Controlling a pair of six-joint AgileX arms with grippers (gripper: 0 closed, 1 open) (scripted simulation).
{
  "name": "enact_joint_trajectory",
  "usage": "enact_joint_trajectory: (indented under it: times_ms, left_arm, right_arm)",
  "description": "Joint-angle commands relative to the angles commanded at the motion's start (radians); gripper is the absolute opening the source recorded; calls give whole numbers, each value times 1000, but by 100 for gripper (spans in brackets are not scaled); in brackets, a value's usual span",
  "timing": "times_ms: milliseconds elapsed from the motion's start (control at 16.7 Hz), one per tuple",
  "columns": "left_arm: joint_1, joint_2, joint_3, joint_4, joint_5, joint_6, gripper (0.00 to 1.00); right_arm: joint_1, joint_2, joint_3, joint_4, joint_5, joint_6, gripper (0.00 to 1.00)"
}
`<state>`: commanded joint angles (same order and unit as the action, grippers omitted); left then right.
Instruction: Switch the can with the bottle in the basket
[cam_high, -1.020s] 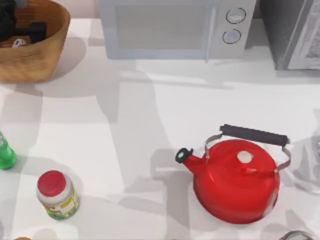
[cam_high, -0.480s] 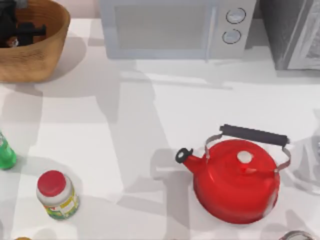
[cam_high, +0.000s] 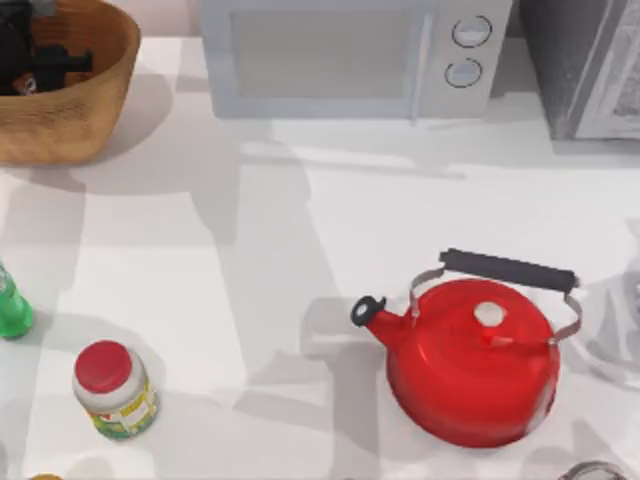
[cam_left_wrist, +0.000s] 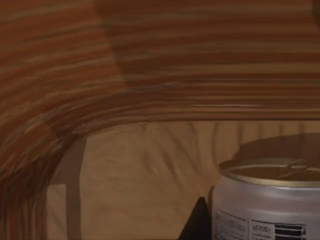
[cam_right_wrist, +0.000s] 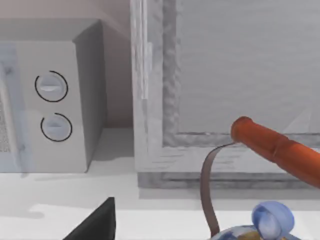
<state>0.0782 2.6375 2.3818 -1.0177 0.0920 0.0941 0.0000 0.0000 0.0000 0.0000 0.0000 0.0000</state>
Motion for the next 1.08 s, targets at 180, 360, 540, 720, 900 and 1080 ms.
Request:
enact_joint_trajectory:
  times_ms: [180, 360, 540, 720, 900, 1080]
  left_arm:
    - [0, 0, 0, 0, 0, 0, 0]
    - [3, -35, 7, 3, -6, 4, 0]
    - [2, -102, -50, 34, -15, 3, 0]
    - [-4, -242, -181, 87, -22, 1, 0]
    - [-13, -442, -376, 159, -26, -4, 0]
    - [-26, -687, -606, 251, -25, -12, 0]
  right_arm:
    - [0, 0, 0, 0, 0, 0, 100]
    - [0, 0, 0, 0, 0, 0, 100]
    - [0, 0, 0, 0, 0, 0, 100]
    - [0, 0, 0, 0, 0, 0, 100]
    - [0, 0, 0, 0, 0, 0, 100]
    - [0, 0, 0, 0, 0, 0, 100]
